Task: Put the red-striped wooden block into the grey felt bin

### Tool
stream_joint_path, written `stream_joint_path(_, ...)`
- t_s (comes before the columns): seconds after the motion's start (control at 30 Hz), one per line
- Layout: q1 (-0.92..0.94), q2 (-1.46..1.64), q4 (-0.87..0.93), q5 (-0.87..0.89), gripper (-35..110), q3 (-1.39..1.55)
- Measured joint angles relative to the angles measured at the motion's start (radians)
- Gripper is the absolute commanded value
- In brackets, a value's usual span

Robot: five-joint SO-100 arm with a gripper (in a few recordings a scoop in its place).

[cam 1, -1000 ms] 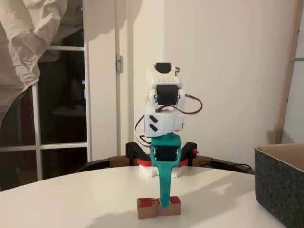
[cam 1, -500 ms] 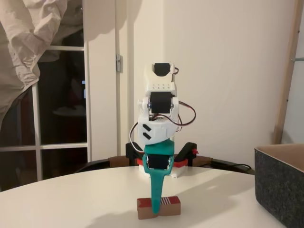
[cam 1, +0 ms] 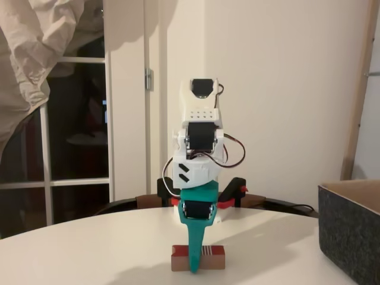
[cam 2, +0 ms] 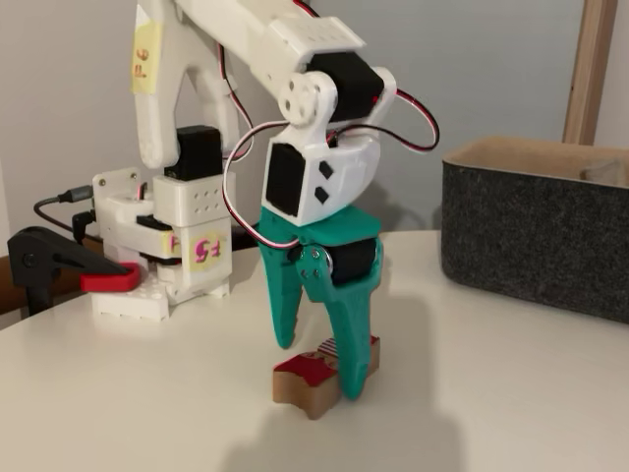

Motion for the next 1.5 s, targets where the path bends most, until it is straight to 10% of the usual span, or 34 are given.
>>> stream_joint_path(1.5,0.054,0.075,-0.210,-0.074,5,-0.009)
